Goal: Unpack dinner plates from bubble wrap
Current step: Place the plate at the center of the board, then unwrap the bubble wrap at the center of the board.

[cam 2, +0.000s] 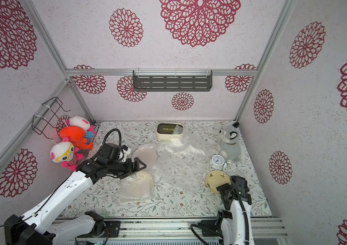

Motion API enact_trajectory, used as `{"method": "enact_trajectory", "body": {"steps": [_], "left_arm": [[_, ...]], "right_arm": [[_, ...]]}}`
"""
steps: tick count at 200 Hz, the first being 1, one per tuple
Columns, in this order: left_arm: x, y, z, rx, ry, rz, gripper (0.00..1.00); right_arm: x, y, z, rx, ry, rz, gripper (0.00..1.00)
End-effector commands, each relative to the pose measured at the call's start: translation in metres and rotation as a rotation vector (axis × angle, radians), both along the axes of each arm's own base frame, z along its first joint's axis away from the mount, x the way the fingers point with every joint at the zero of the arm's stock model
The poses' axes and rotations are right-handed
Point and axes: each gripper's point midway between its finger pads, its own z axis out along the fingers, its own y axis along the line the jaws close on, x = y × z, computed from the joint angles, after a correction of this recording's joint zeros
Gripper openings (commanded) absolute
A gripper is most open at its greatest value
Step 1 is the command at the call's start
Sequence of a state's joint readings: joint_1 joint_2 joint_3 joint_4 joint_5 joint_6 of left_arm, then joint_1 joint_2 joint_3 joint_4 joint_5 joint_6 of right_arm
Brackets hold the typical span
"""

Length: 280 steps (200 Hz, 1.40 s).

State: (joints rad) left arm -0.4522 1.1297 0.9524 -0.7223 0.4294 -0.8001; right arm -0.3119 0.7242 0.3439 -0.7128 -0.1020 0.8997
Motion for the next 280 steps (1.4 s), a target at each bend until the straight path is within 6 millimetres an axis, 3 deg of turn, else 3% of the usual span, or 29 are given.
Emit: {"method": "enact_trajectory", "body": {"steps": [1, 19, 44, 196, 280], "left_arm": [[0.002, 0.001, 0.002, -0.007, -0.015, -0.004, 0.98], [0.002, 0.000, 0.001, -0.010, -0.012, -0.005, 0.98], [0.002, -0.001, 0.001, -0.015, -0.002, -0.003, 0.98], [0.006, -0.005, 0.002, -0.040, 0.007, 0.012, 0.98], [0.003, -0.003, 0.004, -0.046, 0.000, 0.023, 0.98]], "right_arm": [[-0.004, -0.001, 0.006, -0.004, 0.016, 0.000, 0.79], [-0.004, -0.001, 0.006, -0.007, 0.016, 0.004, 0.81], [-0.003, 0.000, 0.007, -0.006, 0.013, 0.007, 0.99], [0.003, -0.007, 0.032, -0.056, -0.010, 0.048, 0.99], [0.012, -0.007, 0.057, -0.080, -0.063, 0.088, 0.99]]}}
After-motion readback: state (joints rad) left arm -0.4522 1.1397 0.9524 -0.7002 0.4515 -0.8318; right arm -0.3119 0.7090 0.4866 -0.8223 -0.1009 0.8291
